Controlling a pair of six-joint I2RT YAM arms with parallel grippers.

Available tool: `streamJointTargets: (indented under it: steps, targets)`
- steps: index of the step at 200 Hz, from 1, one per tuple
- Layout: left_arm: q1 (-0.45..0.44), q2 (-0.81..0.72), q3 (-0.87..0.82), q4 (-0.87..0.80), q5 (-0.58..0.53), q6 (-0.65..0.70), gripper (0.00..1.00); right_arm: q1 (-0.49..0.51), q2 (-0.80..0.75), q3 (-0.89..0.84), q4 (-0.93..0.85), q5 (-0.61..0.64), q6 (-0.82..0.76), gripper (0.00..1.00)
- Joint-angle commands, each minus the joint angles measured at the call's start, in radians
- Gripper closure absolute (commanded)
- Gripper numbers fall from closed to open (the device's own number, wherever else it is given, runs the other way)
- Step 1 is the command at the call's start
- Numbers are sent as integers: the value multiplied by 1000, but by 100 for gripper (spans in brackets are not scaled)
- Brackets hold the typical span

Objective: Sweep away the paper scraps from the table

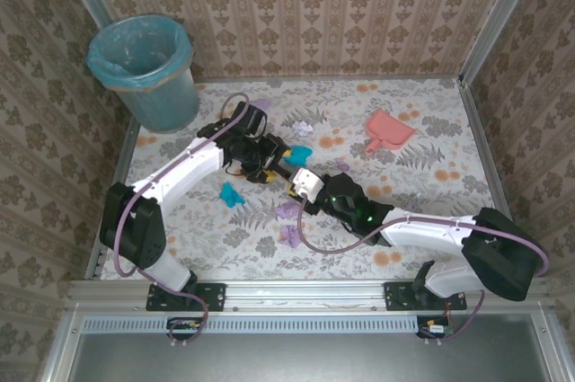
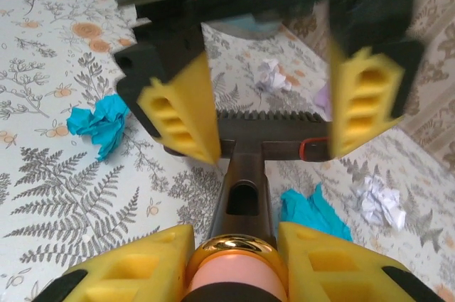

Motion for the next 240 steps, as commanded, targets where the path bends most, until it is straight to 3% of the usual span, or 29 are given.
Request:
streamJointTargets:
  steps: [1,12,61,111,140,179,192,205,240]
  targets:
    - [-12,-80,62,-23,-76,83,6,4,-72,92,-115,57,109,100]
    - [-18,-102,89,-37,-113,128,0,3,-99,110,-165,57,152,100]
    - [-59,-263,101,50,-275,360,0,-55,-215,201,-389,130,459,100]
    - [-116,-522,-102,351,-370,651,0,-127,-352,243,-583,162,664,100]
    - [-124,-570,-141,362,-414,749,0,-211,-441,257,-705,162,804,100]
    - [-175,-502,-134,446,-372,849,0,-267,-597,306,-849,150,909,100]
    - [-214,-442,-96,457,-374,898,0,-269,-636,351,-949,238,934,100]
    - [-244,-363,-50,464,-366,940,0,-270,-659,401,-1093,403,999,100]
    - [-260,-94,129,445,-250,996,1,-278,-718,469,-1332,701,1072,100]
